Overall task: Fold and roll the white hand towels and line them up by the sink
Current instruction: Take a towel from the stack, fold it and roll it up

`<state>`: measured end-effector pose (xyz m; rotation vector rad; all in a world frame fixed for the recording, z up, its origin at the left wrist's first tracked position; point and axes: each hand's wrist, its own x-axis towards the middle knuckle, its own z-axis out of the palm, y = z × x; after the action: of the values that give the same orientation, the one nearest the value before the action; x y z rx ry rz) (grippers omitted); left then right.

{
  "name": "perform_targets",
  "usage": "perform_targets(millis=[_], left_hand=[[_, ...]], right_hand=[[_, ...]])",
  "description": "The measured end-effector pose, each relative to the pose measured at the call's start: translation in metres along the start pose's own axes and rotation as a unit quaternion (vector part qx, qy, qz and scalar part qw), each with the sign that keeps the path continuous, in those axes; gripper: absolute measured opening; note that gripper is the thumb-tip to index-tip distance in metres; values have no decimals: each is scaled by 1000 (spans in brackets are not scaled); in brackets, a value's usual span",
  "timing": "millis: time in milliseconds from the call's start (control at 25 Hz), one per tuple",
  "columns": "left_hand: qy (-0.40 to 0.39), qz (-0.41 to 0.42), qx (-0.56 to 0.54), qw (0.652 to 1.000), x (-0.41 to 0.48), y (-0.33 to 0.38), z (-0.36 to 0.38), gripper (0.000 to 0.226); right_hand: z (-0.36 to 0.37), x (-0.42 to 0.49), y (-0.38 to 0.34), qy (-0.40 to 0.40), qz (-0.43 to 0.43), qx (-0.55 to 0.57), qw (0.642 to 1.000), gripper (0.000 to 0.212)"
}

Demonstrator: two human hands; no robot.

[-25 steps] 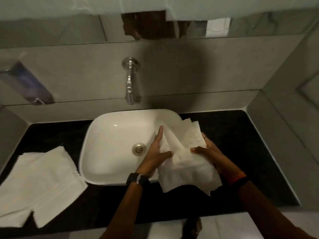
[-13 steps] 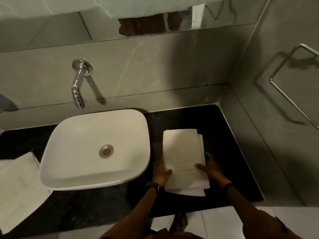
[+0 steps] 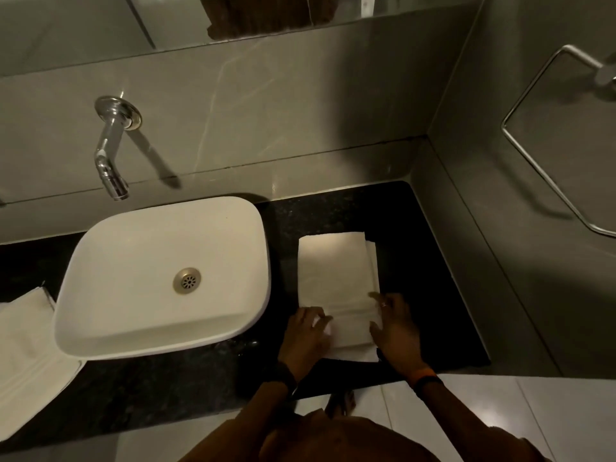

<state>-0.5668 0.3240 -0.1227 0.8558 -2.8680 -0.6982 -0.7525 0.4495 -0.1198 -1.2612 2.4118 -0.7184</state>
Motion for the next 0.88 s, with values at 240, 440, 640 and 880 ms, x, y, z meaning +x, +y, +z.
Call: perform_targets(millis=[240,440,640,880], left_hand=[[-72,130,118,982,-12,-9,16,40],[-68,108,107,986,-1,1,12,31],[-86,8,-92,992,7,4,-8,45],[5,89,90,992,-8,0,-2,47]], right_hand=[[13,-27,-1,-116,-181,-193,957,62],[19,-19,-11,-105,-177,-230,951,55],[7,-8,-16,-103,-129,-193,967,35],[-6,12,-10,-160,-98,-57,981,39]])
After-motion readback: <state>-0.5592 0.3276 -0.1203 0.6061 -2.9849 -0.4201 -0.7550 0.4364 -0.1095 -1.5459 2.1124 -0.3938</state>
